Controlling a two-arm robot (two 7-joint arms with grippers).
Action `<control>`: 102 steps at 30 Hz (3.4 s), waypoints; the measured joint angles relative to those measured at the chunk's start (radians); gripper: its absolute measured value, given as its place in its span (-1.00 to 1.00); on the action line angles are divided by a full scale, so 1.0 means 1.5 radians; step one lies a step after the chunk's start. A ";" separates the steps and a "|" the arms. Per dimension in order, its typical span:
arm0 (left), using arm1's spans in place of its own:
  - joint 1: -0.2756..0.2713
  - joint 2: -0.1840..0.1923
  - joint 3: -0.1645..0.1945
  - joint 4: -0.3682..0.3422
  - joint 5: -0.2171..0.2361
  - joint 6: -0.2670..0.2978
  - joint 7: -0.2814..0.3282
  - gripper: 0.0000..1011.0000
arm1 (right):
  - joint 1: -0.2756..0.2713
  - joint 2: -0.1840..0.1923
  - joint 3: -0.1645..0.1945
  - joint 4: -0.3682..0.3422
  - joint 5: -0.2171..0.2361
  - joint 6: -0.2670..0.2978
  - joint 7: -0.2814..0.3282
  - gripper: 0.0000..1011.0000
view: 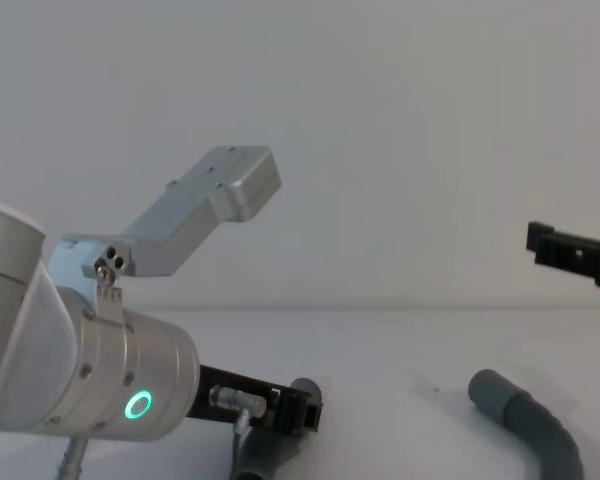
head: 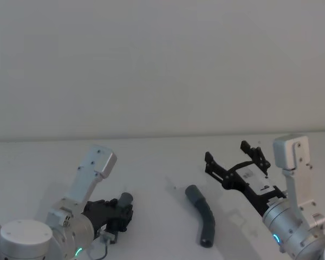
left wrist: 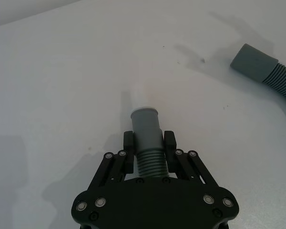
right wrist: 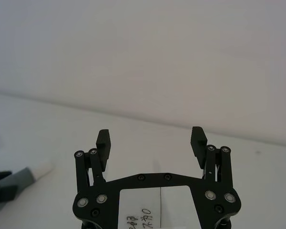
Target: Use both hands to pick up one end of the pipe from the table, align the ends, and insert them.
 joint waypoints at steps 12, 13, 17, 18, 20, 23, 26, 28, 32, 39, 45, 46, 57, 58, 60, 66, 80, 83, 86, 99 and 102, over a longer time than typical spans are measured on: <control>0.000 0.000 0.000 0.000 0.000 0.000 0.000 -0.28 | -0.026 0.013 -0.026 -0.071 -0.021 0.122 -0.013 0.98; 0.000 0.000 0.000 0.000 0.000 0.000 0.000 -0.28 | -0.028 0.013 -0.027 -0.075 -0.023 0.130 -0.014 0.98; 0.000 0.000 0.000 0.000 0.000 0.000 0.000 -0.28 | -0.033 0.014 -0.032 -0.091 -0.026 0.156 -0.016 0.98; 0.000 0.000 0.000 0.000 0.000 0.000 0.000 -0.28 | -0.033 0.014 -0.033 -0.094 -0.027 0.161 -0.016 0.98; 0.000 0.000 0.000 0.000 0.000 0.000 0.000 -0.28 | -0.035 0.014 -0.035 -0.102 -0.028 0.173 -0.017 0.98; 0.000 0.000 0.000 0.000 0.000 0.000 0.000 -0.28 | -0.035 0.014 -0.036 -0.109 -0.029 0.188 -0.017 0.98; 0.000 0.000 0.000 0.000 0.000 0.000 0.000 -0.28 | -0.035 0.013 -0.036 -0.114 -0.030 0.202 -0.017 0.98; 0.000 0.000 0.000 0.000 0.000 0.000 0.000 -0.28 | -0.034 0.014 -0.036 -0.117 -0.030 0.212 -0.016 0.98; 0.000 0.000 0.000 0.000 0.000 0.000 0.000 -0.28 | -0.033 0.015 -0.036 -0.122 -0.030 0.230 -0.011 0.98; 0.000 0.000 0.000 0.000 0.000 0.000 0.000 -0.28 | -0.028 0.023 -0.034 -0.125 -0.025 0.265 0.007 0.98; 0.000 0.000 0.000 0.000 0.000 0.000 0.000 -0.28 | -0.021 0.028 -0.034 -0.118 -0.021 0.284 0.023 0.98; 0.000 0.000 0.000 0.000 0.000 0.000 0.000 -0.28 | -0.020 0.028 -0.034 -0.116 -0.020 0.286 0.025 0.98; 0.000 0.000 0.000 0.000 0.000 0.000 0.000 -0.28 | -0.005 0.027 -0.035 -0.091 -0.017 0.303 0.046 0.98; 0.000 0.000 0.000 0.000 0.000 0.000 0.000 -0.28 | -0.005 0.027 -0.035 -0.089 -0.017 0.304 0.047 0.98; 0.000 0.000 0.000 0.000 0.000 0.000 0.000 -0.28 | -0.002 0.026 -0.036 -0.084 -0.017 0.306 0.050 0.98; 0.000 0.000 0.000 0.000 0.000 0.000 0.000 -0.28 | 0.005 0.024 -0.037 -0.069 -0.017 0.311 0.058 0.98; 0.000 0.000 0.000 0.000 0.000 0.000 0.000 -0.28 | 0.018 0.021 -0.039 -0.042 -0.020 0.324 0.075 0.98; 0.000 0.000 0.000 0.000 0.000 0.000 0.000 -0.28 | 0.019 0.020 -0.038 -0.039 -0.021 0.327 0.078 0.98; 0.000 0.000 0.000 0.000 0.000 0.000 0.000 -0.28 | 0.020 0.019 -0.037 -0.037 -0.022 0.331 0.079 0.98; 0.000 0.000 0.000 0.000 0.000 0.000 0.000 -0.28 | 0.022 0.016 -0.034 -0.030 -0.023 0.344 0.089 0.98; 0.000 0.000 0.000 0.000 0.000 0.000 0.000 -0.28 | 0.022 0.015 -0.033 -0.030 -0.024 0.347 0.092 0.98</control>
